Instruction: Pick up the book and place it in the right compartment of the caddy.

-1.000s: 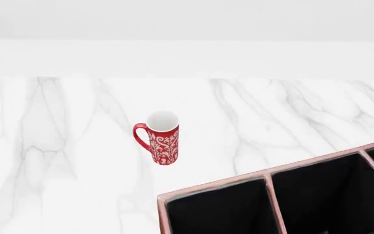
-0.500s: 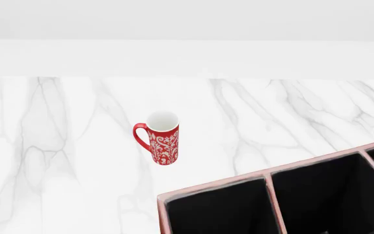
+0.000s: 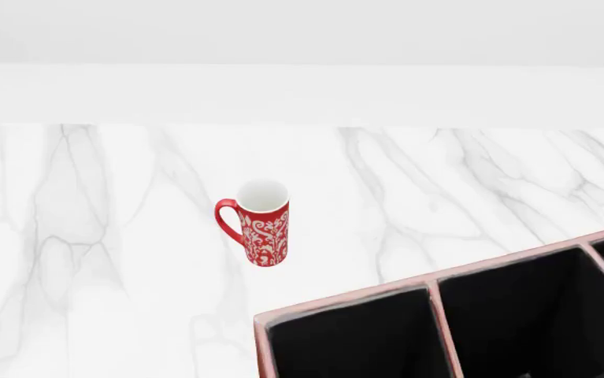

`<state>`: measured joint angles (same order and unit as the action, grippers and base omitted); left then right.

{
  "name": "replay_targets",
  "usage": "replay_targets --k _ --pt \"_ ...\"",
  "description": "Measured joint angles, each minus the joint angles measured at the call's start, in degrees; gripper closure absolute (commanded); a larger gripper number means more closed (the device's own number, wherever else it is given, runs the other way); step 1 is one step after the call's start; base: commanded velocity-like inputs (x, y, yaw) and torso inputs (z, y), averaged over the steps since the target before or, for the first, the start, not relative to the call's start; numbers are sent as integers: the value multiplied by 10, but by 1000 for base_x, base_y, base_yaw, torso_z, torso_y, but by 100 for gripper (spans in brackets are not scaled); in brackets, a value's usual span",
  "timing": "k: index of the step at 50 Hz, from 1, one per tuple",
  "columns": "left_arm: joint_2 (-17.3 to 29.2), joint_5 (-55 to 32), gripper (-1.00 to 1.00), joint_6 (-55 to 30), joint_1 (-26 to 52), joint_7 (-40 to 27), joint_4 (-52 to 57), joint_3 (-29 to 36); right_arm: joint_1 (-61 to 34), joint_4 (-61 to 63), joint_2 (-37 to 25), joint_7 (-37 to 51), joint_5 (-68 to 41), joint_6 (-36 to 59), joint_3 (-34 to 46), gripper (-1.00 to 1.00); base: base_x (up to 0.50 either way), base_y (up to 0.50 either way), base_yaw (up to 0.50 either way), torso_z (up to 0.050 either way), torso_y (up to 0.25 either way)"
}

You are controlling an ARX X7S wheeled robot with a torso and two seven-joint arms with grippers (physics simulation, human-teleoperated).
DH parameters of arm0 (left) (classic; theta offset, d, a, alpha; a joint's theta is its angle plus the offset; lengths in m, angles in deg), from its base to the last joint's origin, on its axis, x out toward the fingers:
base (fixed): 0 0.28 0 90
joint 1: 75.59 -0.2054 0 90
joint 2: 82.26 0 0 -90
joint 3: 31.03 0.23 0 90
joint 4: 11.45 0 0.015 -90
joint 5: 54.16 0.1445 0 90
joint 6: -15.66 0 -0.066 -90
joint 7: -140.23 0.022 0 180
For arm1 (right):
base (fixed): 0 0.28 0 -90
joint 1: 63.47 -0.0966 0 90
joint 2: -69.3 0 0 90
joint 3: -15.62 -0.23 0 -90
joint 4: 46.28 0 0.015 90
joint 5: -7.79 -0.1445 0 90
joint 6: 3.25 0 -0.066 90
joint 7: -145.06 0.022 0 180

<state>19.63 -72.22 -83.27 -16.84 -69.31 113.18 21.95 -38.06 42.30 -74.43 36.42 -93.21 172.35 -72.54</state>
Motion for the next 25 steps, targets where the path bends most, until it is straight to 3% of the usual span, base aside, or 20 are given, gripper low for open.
replay_targets --k 25 --pt "0 -4 -100 7 -5 -1 -1 -2 52 46 -28 47 -72 -46 3 100 0 0 0 0 2"
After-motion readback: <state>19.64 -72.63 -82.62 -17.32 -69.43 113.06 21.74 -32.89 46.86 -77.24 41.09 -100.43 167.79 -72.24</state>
